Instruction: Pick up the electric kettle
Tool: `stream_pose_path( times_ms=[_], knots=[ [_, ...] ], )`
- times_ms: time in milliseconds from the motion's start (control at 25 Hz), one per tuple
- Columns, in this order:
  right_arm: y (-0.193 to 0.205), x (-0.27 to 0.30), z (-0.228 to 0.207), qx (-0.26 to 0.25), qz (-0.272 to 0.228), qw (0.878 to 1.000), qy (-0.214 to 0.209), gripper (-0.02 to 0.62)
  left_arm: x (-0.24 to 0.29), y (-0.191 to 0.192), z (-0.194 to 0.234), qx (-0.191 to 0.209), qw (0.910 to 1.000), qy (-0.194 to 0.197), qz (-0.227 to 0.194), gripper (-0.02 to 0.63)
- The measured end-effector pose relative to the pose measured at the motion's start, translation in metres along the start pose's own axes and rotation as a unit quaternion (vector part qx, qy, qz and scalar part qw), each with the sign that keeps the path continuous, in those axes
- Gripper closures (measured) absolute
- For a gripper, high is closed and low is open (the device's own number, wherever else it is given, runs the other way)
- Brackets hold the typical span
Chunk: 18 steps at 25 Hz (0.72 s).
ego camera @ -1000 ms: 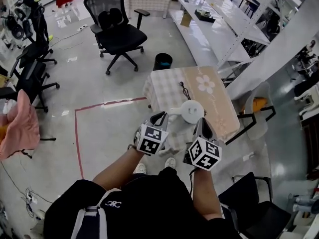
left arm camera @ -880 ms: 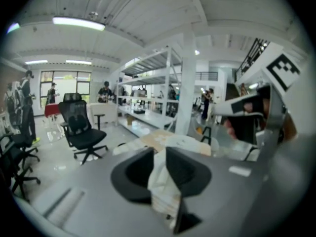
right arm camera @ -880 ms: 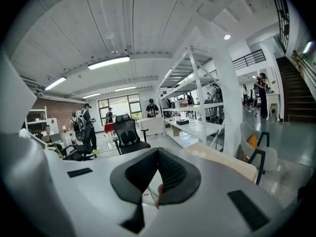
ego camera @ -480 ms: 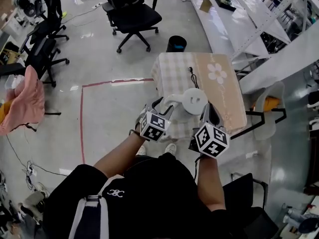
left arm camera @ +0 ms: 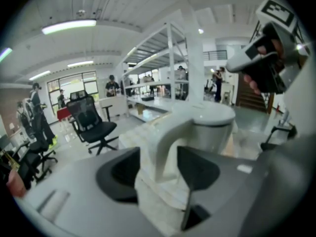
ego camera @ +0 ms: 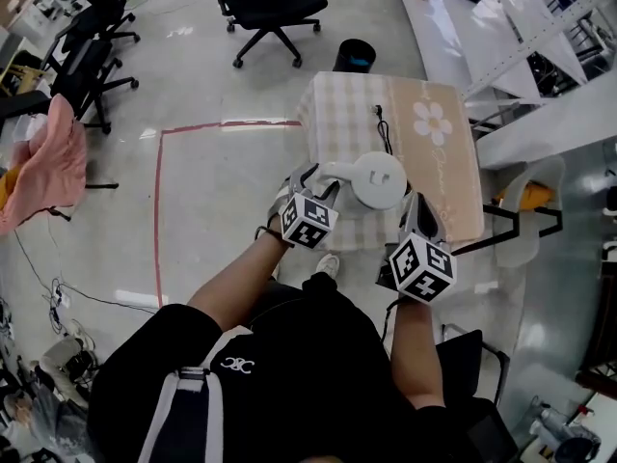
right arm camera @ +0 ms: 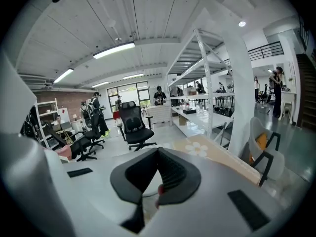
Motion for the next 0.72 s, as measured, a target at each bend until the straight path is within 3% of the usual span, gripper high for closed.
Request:
stream_pose_path(
  times_ms=[240,720],
  knots=[
    [0.007,0.002,-0.014,-0.014,0.014,1.000,-0.002,0.603,0.024,0.007,-0.003,0.031,0.9984,-0.047,0.001,0.387],
    [0.025,0.008,-0.043,-0.019,0.048,0.999,0.004,0.603,0.061,0.007,0.016,-0.009,0.9973,-0.072,0.007,0.394]
  ],
)
Point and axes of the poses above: the fingertips, and each gripper's own axes: x forward along the fingers, z to its left, y out of its underside, the point moved 7 cm from there along -x, backward along the fingers, and after that the axes turned 3 degrees about -z, right-handed, at the moved point
